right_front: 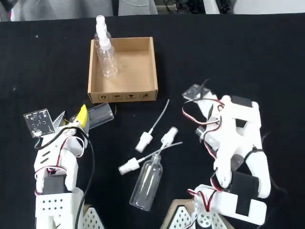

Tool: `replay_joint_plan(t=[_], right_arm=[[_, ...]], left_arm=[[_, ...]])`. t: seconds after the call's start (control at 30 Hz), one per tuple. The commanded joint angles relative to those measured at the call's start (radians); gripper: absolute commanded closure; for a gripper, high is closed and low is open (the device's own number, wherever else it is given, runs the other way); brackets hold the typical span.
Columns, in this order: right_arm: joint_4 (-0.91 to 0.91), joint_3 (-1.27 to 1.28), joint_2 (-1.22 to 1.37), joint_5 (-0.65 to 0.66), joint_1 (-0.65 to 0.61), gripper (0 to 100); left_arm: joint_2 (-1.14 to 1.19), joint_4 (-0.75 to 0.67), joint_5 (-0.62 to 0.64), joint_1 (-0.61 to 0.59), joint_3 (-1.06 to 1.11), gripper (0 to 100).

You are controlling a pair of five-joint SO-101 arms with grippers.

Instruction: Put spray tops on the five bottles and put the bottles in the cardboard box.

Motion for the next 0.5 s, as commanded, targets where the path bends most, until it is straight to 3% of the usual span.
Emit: replay_joint_plan(t=[0.0,0.17,0.47], right_arm=[[0.037,-0.065,-0.062,-0.049,0.018,91.0],[0.037,-0.065,-0.062,-0.127,-0.003,91.0],[0.037,-0.087,-0.062,-0.382,-0.121,91.3]], left_arm=[[-0.014,-0.026,-0.009,-0.008,0.022,79],[-0.014,-0.026,-0.009,-0.007,0.022,79],[-0.014,-0.025,-0.009,-0.01,0.022,79]])
